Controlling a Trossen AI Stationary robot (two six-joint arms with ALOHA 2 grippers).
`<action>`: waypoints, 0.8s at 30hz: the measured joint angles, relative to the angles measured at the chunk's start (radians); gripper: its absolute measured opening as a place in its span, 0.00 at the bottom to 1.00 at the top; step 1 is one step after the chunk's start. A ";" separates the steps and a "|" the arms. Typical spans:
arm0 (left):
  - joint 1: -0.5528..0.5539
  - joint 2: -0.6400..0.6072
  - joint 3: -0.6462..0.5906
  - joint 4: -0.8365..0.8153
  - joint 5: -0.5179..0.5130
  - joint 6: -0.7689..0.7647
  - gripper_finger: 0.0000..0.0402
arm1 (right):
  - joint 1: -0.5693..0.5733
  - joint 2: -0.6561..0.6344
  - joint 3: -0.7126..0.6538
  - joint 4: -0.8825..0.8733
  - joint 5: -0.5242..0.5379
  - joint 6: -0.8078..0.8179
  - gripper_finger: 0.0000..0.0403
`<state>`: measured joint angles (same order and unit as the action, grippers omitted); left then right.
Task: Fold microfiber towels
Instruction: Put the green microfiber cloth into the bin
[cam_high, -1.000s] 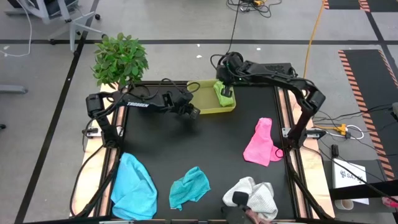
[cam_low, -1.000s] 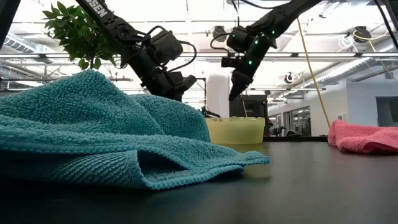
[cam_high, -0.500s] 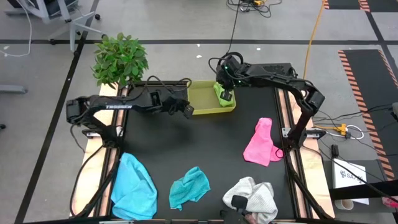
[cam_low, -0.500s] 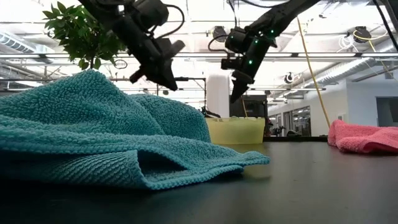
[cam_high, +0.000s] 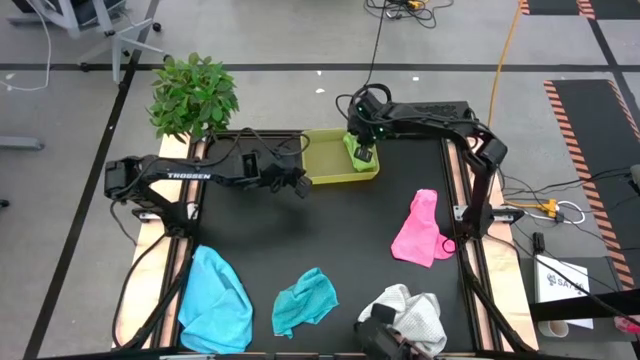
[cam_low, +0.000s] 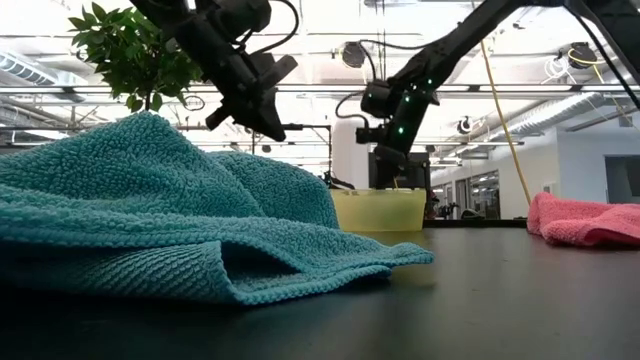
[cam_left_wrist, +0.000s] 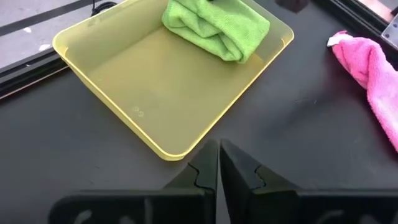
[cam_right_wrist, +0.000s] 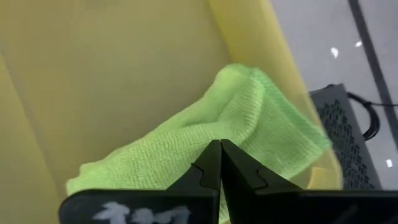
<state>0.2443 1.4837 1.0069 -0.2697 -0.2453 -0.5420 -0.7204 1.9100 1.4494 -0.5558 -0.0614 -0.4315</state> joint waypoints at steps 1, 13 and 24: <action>0.000 0.000 0.000 0.000 -0.001 -0.006 0.05 | -0.001 0.008 0.000 0.000 0.000 -0.001 0.00; 0.001 0.000 0.000 0.000 -0.027 -0.012 0.03 | -0.007 0.081 -0.026 0.027 -0.047 0.024 0.00; 0.001 0.000 0.001 0.000 -0.025 -0.014 0.02 | -0.011 -0.003 -0.062 0.051 -0.039 0.054 0.00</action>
<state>0.2455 1.4837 1.0080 -0.2695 -0.2707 -0.5556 -0.7311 1.9073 1.3872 -0.5048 -0.1004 -0.3774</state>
